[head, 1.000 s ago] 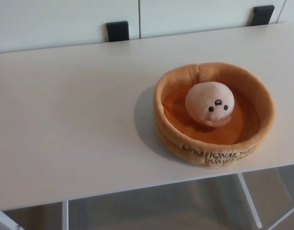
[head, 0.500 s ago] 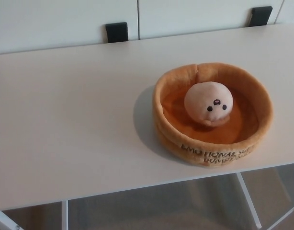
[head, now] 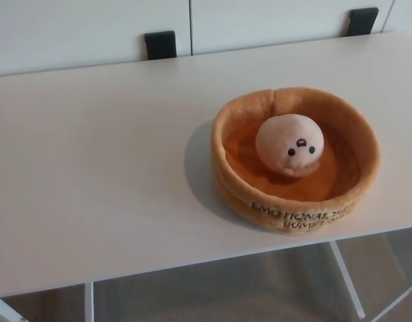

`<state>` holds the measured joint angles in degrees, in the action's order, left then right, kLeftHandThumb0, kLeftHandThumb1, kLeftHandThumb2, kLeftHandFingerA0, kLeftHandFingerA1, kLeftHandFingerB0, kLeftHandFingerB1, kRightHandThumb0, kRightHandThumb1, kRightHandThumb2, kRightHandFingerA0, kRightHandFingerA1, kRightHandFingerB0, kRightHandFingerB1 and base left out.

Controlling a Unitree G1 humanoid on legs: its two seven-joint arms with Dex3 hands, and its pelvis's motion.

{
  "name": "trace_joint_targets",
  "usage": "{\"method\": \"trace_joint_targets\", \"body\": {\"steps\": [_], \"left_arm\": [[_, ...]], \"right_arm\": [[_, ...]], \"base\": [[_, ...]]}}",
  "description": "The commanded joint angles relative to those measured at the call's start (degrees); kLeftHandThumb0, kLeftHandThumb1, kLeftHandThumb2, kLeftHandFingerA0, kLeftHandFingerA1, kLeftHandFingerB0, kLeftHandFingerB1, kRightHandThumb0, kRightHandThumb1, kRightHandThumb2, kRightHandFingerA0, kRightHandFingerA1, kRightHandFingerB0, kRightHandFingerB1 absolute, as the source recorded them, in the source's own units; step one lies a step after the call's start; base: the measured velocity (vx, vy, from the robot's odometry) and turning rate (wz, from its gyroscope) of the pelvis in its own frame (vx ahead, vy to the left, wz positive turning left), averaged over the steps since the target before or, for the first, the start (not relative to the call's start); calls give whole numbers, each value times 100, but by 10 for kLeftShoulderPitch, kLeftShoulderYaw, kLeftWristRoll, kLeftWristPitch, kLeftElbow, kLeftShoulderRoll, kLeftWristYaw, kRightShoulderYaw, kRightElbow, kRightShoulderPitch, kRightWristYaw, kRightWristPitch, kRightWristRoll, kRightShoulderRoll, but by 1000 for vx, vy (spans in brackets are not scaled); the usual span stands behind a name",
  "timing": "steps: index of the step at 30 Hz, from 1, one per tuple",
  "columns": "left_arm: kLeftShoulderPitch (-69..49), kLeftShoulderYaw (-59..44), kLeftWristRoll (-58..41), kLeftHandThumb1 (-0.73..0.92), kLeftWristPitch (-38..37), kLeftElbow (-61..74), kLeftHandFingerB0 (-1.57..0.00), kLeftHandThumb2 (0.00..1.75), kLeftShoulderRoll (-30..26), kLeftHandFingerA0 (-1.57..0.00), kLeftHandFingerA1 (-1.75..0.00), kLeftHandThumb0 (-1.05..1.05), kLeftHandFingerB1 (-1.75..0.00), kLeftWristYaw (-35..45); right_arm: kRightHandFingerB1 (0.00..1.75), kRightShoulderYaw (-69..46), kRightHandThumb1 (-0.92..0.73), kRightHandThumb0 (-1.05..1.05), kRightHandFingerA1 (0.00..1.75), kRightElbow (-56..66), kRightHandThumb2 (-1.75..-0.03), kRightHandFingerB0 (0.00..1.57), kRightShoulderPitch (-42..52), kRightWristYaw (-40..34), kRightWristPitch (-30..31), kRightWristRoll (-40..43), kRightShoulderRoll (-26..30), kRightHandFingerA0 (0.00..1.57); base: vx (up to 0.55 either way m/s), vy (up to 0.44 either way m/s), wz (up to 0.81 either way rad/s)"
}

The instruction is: The robot walks towards a table in front, picks a dumpling toy with left hand and puts it in an orange round plate

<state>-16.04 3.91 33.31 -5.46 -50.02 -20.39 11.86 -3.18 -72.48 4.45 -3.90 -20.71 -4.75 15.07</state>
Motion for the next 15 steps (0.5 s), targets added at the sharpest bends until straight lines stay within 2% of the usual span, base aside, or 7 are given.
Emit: {"method": "trace_joint_targets", "body": {"steps": [1, 4, 7, 8, 11, 13, 15], "left_arm": [[11, -53, -75, 53, -56, -99, -40, 56, 44, -77, -94, -22, -35, -167], [9, -48, -65, 53, -81, -118, -42, 56, 40, -79, -94, -22, -35, -186], [37, -42, -67, 51, -104, -148, -41, 56, 30, -79, -81, -17, -34, -166], [44, -41, -72, 49, -118, -151, -40, 55, 29, -77, -82, -28, -33, -155], [52, -36, -78, 49, -134, -167, -40, 55, 27, -77, -82, -28, -33, -156], [71, -34, -81, 56, -126, -174, -40, 57, 31, -75, -93, -21, -33, -163], [80, -30, -79, 50, -125, -178, -33, 69, 31, -76, -94, -24, -41, -165]], "right_arm": [[31, 14, -49, -18, 45, -12, -55, 29, 3, 0, 13, -23, 22, 69], [31, 20, -51, -15, 46, -8, -55, 29, 4, -4, 14, -26, 22, 69], [30, 24, -53, -11, 48, -9, -56, 25, -14, 7, 21, -27, 23, 66], [31, 26, -52, -14, 50, -10, -56, 25, -19, 7, 20, -30, 25, 67], [31, 28, -52, -14, 50, -12, -56, 25, -21, 7, 20, -30, 26, 67], [30, 38, -52, -14, 45, -7, -56, 27, -26, -4, 20, -41, 28, 70], [31, 40, -51, -13, 44, -7, -55, 29, -29, -8, 21, -43, 28, 66]], "base": [[0, 0, 0], [0, 0, 0], [0, 0, 0], [0, 0, 0], [0, 0, 0], [0, 0, 0], [0, 0, 0]]}}
